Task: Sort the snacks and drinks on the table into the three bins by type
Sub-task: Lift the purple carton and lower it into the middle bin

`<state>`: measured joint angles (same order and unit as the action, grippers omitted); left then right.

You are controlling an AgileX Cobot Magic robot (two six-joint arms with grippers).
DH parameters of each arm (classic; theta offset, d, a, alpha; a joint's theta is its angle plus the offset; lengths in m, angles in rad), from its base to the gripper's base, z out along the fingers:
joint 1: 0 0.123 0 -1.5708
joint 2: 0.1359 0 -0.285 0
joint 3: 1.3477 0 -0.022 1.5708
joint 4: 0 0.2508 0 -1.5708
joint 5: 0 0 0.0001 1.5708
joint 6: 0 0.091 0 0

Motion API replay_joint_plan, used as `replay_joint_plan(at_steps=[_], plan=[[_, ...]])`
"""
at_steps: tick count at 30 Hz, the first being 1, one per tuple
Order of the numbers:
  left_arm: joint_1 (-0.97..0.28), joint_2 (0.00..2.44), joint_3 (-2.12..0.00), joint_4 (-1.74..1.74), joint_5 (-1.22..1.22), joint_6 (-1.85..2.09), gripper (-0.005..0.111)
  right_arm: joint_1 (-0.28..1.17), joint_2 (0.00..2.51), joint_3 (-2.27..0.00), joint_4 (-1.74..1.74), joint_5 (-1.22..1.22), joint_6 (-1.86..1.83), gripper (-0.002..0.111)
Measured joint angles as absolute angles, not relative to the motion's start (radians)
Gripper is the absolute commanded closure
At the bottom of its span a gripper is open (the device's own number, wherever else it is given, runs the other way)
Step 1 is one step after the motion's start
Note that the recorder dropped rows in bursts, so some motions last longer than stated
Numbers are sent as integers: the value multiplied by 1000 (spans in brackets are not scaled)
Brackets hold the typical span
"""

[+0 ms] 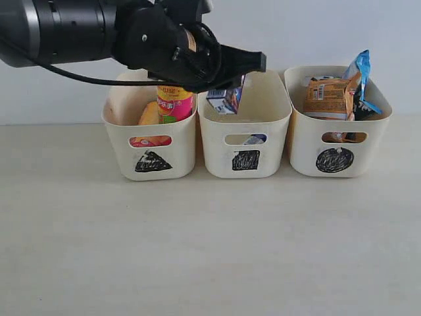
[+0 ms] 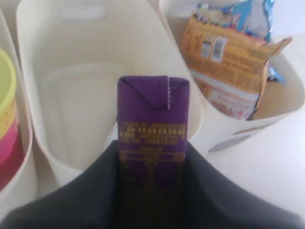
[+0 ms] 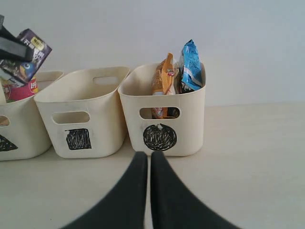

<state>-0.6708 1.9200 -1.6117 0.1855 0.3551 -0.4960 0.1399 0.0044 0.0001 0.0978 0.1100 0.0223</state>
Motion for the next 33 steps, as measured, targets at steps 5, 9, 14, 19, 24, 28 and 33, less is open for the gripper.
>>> replay_joint_plan(at_steps=[5, 9, 14, 19, 24, 28, 33], plan=[[-671, 1940, -1612, 248, 155, -494, 103, 140, 4, 0, 98, 110, 22, 108], [-671, 1994, -1612, 314, 15, -484, 103, 140, 4, 0, 98, 110, 22, 108], [-658, 2062, -1612, 389, -148, -446, 103, 140, 4, 0, 98, 110, 22, 108], [-627, 2126, -1620, 401, -193, -439, 103, 140, 4, 0, 98, 110, 22, 108], [-604, 2177, -1643, 401, -195, -439, 103, 140, 4, 0, 98, 110, 22, 108], [-601, 2203, -1669, 403, -201, -430, 103, 140, 4, 0, 98, 110, 22, 108], [-600, 2220, -1685, 408, -217, -424, 89, 140, 4, 0, 98, 110, 22, 108]])
